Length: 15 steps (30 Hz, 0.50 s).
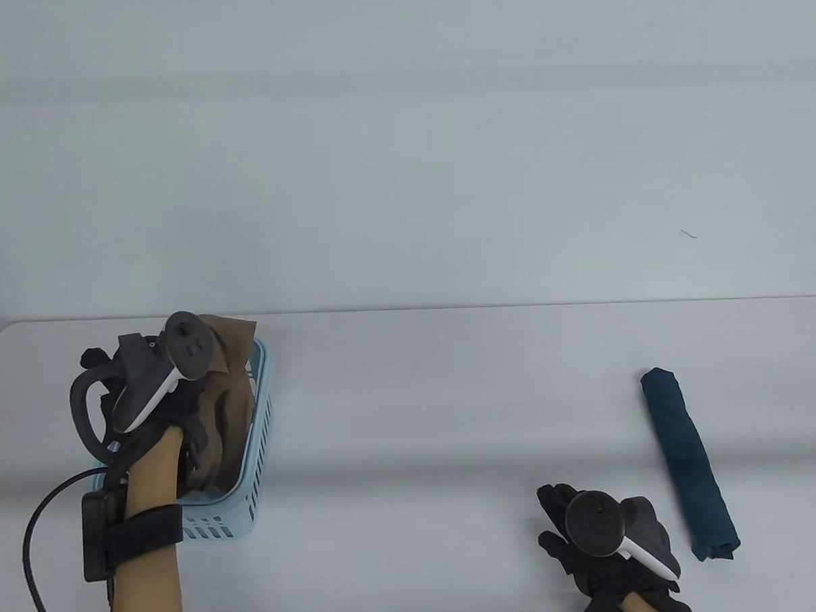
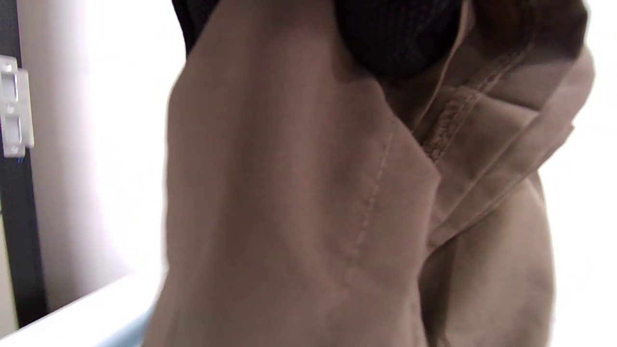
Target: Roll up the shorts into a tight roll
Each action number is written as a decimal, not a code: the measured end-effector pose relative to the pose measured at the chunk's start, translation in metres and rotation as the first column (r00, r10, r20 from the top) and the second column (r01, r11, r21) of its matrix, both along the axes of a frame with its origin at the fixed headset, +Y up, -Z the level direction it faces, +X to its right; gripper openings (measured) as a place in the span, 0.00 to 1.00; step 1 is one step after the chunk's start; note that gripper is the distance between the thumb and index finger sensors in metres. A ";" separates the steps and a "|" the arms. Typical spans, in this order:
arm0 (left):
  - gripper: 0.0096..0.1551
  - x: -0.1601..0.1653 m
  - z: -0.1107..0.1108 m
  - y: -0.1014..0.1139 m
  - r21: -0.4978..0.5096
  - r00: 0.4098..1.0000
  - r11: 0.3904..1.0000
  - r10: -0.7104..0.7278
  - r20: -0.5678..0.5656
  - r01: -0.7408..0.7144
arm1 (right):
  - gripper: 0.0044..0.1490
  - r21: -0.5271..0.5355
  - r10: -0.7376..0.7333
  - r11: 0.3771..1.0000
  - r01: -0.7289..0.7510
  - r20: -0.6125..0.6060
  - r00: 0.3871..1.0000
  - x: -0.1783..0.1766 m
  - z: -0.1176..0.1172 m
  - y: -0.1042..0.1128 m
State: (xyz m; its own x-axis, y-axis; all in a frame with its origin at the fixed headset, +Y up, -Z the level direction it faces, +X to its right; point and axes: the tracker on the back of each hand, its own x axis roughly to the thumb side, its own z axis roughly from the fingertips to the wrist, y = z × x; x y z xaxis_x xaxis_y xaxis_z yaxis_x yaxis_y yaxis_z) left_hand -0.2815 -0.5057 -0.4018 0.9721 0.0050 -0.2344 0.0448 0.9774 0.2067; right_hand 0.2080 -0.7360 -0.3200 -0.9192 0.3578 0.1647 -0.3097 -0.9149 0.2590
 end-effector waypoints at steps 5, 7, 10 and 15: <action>0.24 0.019 0.031 0.036 0.167 0.996 0.984 0.048 0.074 -0.060 | 0.43 0.009 -0.011 1.000 0.012 -0.022 1.000 -0.003 0.002 0.003; 0.24 0.026 0.044 0.049 0.247 0.989 0.962 0.090 0.116 -0.116 | 0.43 0.009 -0.014 1.000 0.014 -0.030 0.999 -0.004 0.002 0.004; 0.24 0.037 0.058 0.062 0.345 0.955 0.898 0.210 0.210 -0.274 | 0.43 0.004 -0.012 1.000 0.012 -0.037 0.999 -0.006 0.002 0.003; 0.24 0.063 0.066 0.066 0.321 0.890 0.854 0.297 0.346 -0.409 | 0.43 -0.004 0.006 1.000 -0.006 -0.046 0.999 -0.009 0.002 -0.001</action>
